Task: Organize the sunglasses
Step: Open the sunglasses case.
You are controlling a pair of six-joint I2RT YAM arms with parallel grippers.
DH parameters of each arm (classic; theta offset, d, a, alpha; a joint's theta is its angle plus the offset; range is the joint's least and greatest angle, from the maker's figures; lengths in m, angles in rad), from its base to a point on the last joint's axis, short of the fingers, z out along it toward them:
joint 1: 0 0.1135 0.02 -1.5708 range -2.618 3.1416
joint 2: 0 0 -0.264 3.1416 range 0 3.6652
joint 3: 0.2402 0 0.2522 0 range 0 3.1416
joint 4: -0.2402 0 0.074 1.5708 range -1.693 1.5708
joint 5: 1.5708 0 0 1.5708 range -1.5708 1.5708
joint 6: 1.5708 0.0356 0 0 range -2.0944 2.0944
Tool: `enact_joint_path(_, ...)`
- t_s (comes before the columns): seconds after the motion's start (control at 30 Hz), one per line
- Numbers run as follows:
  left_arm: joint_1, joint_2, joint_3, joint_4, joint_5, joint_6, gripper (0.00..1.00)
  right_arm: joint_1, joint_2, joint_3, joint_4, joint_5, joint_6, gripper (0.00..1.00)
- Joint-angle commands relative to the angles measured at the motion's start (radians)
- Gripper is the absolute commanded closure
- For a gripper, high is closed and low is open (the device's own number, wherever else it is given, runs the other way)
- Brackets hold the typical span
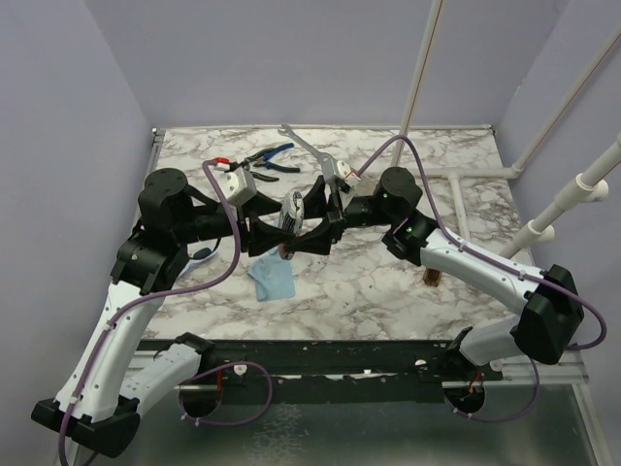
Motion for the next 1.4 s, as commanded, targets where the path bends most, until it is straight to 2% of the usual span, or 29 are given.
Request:
enact_joint_path(0.0, -0.003, 0.001, 0.019, -0.036, 0.067, 0.030, 1.00, 0.012, -0.011, 0.051, 0.004, -0.132, -0.040, 1.00)
enact_joint_path(0.07, -0.004, -0.004, 0.016, -0.035, 0.065, 0.033, 1.00, 0.010, -0.013, 0.050, -0.007, -0.124, -0.050, 0.97)
enact_joint_path(0.17, -0.003, -0.013, 0.013, -0.035, 0.052, 0.036, 1.00, 0.011, -0.016, 0.048, -0.043, -0.054, -0.070, 0.53)
enact_joint_path(0.23, -0.003, -0.021, 0.016, -0.035, 0.037, 0.044, 1.00, 0.011, -0.025, 0.038, -0.053, 0.018, -0.078, 0.31)
enact_joint_path(0.4, -0.003, -0.023, 0.034, -0.035, -0.004, 0.044, 1.00, 0.009, -0.033, 0.028, -0.065, 0.215, -0.060, 0.14)
enact_joint_path(0.6, -0.003, -0.030, 0.030, -0.035, -0.008, 0.044, 1.00, -0.002, -0.054, 0.005, -0.064, 0.360, -0.046, 0.13)
enact_joint_path(1.03, -0.003, -0.019, 0.039, -0.040, -0.006, 0.072, 1.00, -0.070, -0.103, -0.040, -0.096, 0.367, -0.062, 0.13)
enact_joint_path(1.2, -0.003, -0.019, 0.044, -0.067, -0.012, 0.119, 1.00, -0.081, -0.108, -0.043, -0.095, 0.303, -0.074, 0.15)
enact_joint_path(1.37, -0.003, -0.009, 0.042, -0.072, 0.005, 0.152, 1.00, -0.081, -0.074, -0.013, -0.075, 0.089, -0.097, 0.19)
